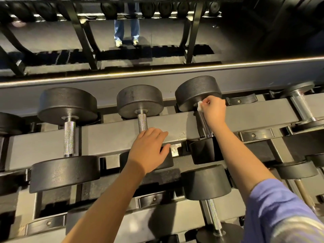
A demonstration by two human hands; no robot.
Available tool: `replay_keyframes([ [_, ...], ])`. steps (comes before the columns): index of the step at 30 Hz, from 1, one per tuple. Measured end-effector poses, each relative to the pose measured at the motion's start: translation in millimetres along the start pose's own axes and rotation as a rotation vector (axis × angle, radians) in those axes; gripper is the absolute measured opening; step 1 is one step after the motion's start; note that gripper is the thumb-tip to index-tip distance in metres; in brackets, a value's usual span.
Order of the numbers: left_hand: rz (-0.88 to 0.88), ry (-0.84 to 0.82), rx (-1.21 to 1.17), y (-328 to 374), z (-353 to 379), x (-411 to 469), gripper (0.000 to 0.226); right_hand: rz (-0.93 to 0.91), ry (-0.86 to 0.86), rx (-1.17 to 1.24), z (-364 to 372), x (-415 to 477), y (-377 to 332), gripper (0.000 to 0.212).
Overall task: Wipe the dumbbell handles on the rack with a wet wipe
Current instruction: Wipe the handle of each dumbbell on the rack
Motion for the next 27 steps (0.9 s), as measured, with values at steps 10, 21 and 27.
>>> replay_keyframes([
  [10,-0.007,0.032,0.004,0.6,-2.4,-1.1,0.045,-0.166,-0.302,-0.623,20.8,-31.8,18.7,0.024],
  [21,-0.005,0.065,-0.002,-0.3,-3.7,-0.6,0.042,-0.059,-0.266,-0.468,2.2,-29.8,20.4,0.015],
  [27,0.000,0.063,-0.009,-0.3,-2.9,-0.5,0.042,-0.029,-0.137,-0.318,-7.9,-22.9,24.6,0.006],
])
Point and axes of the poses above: each hand's wrist, its own x-axis towards the middle knuckle, its own z-axis out of the palm, y = z × x, the point moved 8 cm from there along x, towards the middle knuckle, and after that the axes turned 13 degrees about z, right-handed, at the moved point
